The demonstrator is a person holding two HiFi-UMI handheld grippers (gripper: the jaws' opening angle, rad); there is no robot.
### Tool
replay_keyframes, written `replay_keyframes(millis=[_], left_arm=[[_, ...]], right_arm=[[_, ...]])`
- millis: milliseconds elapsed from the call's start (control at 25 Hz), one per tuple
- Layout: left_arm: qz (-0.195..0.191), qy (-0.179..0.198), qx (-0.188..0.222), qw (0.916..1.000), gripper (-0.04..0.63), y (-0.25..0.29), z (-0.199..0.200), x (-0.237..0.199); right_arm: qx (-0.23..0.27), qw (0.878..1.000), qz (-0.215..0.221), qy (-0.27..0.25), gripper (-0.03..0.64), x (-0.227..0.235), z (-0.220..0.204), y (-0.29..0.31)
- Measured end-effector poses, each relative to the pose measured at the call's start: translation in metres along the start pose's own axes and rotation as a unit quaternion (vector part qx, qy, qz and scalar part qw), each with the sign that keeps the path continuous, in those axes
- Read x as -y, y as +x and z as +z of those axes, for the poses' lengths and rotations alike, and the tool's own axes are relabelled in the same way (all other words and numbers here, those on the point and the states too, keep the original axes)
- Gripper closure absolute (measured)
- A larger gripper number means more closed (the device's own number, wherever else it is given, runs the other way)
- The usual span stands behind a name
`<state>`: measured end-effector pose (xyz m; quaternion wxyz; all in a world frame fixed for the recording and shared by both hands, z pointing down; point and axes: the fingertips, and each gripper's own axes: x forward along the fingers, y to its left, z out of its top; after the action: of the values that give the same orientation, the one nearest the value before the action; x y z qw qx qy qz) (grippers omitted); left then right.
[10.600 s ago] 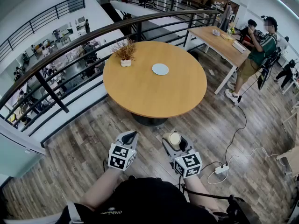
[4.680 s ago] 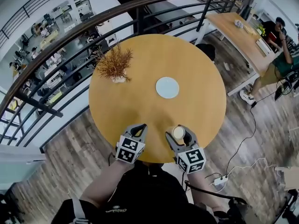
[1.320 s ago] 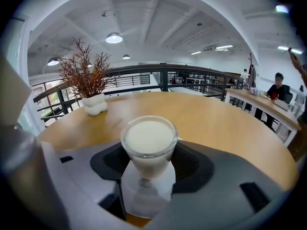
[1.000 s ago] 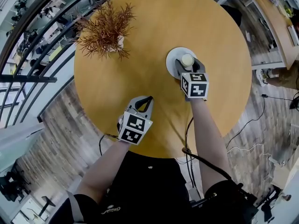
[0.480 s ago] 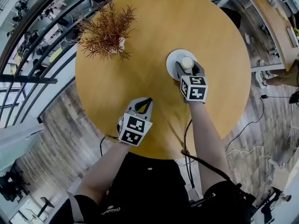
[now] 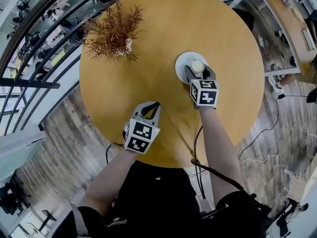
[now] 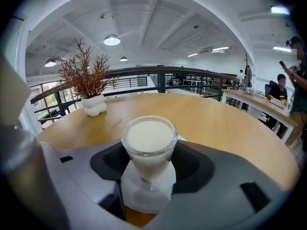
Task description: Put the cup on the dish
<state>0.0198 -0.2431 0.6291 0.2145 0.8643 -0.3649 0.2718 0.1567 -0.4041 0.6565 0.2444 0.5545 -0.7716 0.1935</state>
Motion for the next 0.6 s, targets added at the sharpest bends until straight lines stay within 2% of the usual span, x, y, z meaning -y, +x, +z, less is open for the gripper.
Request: replay_keyframes(millis=[600], left_arm=[[0.008, -0.004, 0.007, 0.9999, 0.586, -0.0052, 0.001, -0.0027]], right_arm=[[-0.004, 1.0, 0.013, 0.011, 0.346, -0.001, -0.0031, -0.0052]])
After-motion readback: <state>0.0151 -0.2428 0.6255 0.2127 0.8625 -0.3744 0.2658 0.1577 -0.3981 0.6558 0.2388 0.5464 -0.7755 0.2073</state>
